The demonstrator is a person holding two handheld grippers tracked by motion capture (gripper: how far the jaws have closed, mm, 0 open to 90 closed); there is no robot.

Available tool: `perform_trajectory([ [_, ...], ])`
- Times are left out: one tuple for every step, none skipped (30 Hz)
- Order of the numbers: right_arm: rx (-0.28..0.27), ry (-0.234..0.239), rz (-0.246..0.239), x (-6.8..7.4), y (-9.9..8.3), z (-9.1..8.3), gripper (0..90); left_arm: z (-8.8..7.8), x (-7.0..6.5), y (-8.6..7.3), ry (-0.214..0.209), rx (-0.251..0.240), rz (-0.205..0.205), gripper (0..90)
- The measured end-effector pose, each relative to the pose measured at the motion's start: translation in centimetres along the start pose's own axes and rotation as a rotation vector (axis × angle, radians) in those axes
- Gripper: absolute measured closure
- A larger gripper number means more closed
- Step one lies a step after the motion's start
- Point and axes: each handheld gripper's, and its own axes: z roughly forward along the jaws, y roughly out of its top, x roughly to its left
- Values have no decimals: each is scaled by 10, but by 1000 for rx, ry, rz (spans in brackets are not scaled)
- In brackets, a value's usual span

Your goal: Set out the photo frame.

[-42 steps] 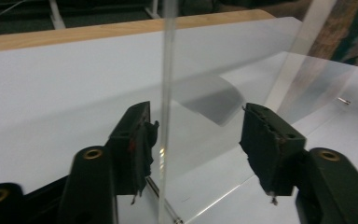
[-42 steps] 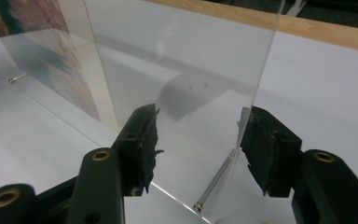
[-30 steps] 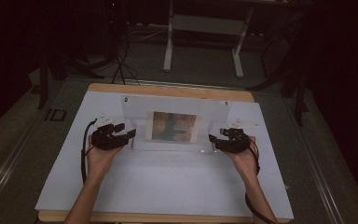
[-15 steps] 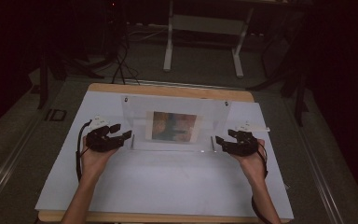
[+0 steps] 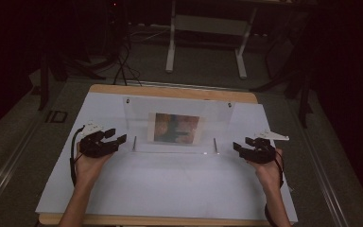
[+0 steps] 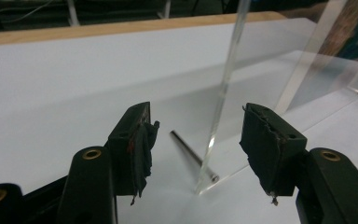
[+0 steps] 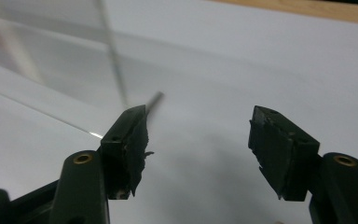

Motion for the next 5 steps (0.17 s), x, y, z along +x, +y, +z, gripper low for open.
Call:
perform_trajectory([
  [11,-17,3,-3,-3,2,368,0,1,-2,7,6,-1,433],
  [20,-32,2,-5,-5,3,368,0,3,-4,16,16,2,432],
  [28,-50,-2,-7,-7,5,366,0,4,-6,23,23,5,432],
  [28,-50,-2,-7,-7,5,366,0,4,-6,23,23,5,431],
  [39,-65,-5,-8,-9,7,366,0,4,-6,23,23,5,431],
])
